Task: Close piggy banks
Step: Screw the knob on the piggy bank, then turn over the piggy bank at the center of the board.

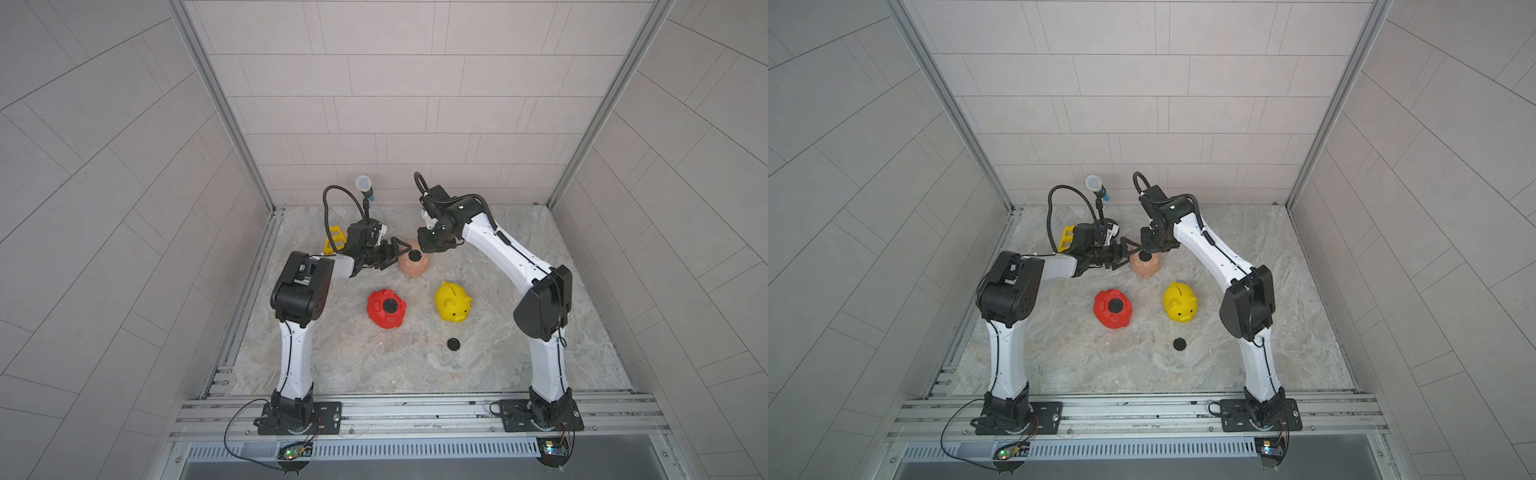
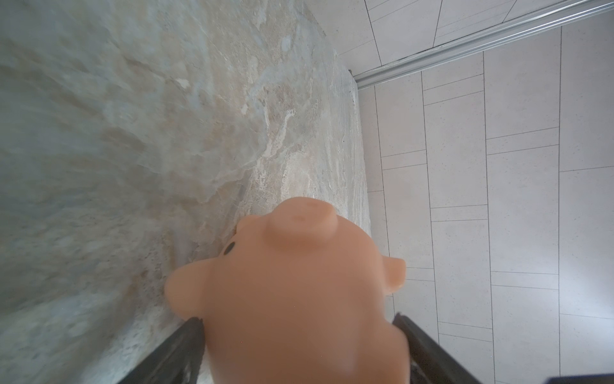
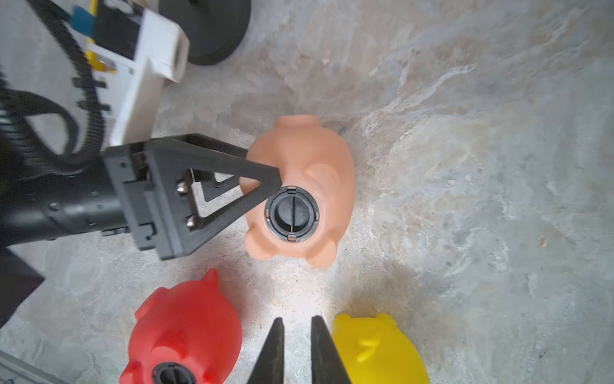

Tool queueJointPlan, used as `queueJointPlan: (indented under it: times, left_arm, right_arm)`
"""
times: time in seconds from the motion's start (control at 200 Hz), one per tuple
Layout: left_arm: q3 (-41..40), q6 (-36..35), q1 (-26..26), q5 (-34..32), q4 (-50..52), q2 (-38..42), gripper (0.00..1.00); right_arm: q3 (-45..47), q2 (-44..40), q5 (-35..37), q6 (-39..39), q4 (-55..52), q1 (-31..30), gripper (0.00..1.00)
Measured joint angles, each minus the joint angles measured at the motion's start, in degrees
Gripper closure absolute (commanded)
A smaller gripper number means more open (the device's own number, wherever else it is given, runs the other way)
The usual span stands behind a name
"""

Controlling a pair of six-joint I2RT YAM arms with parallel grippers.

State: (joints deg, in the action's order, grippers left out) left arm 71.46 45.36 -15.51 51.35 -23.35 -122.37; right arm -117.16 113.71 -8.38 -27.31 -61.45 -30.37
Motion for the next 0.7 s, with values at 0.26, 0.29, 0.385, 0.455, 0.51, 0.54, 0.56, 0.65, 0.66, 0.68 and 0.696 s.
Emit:
queueJointPlan:
  times: [0.26, 0.29, 0.385, 0.455, 0.51, 0.54, 0.56, 0.65, 0.66, 0.68, 0.696]
  left_arm:
    - [0.00, -0.22, 0.00, -0.28, 0.31, 0.20, 0.09]
    - [0.00, -0.26, 0.00, -0.39, 0.42, 0.24, 0.09]
    - [0.00, -0.46, 0.00, -0.70, 1.07, 0.57, 0.09]
    - [0.00, -0.70, 0.00, -1.05, 1.55, 0.81, 0.09]
    - [0.00, -0.96, 0.00, -1.29, 2.19, 1.11, 0.09]
    - [-0.02, -1.14, -0.02, -1.49, 2.54, 1.31, 0.08]
    - [-0.02, -1.27, -0.02, -1.55, 2.73, 1.40, 0.08]
    - [-0.15, -1.68, -0.02, -2.19, 4.31, 2.40, 0.08]
    - [-0.15, -1.73, -0.02, -2.34, 4.50, 2.54, 0.08]
    - [-0.17, -1.79, -0.02, -2.54, 4.83, 2.78, 0.08]
    - [-0.22, -1.84, -0.02, -2.75, 5.09, 2.93, 0.08]
  right_arm:
    - [18.25, -21.27, 2.03, 3.43, 6.08, 0.00, 0.75]
    - [20.55, -23.69, 2.16, 4.02, 7.08, 0.00, 0.74]
    - [29.03, -32.76, 2.51, 6.12, 10.64, 0.00, 0.69]
    - [34.93, -39.52, 3.10, 7.74, 13.20, 0.00, 0.65]
    - [39.32, -44.96, 3.54, 8.79, 15.26, 0.00, 0.53]
    - [41.62, -47.93, 3.89, 9.31, 16.50, 0.00, 0.46]
    - [42.91, -49.51, 4.00, 10.60, 17.33, 0.00, 0.41]
    - [48.54, -57.24, 5.25, 11.91, 20.63, 0.00, 0.26]
    - [49.16, -57.94, 5.42, 12.50, 21.03, 0.00, 0.25]
    - [50.23, -59.49, 5.75, 12.37, 21.55, 0.02, 0.23]
    - [50.95, -60.35, 5.95, 13.03, 21.99, 0.02, 0.21]
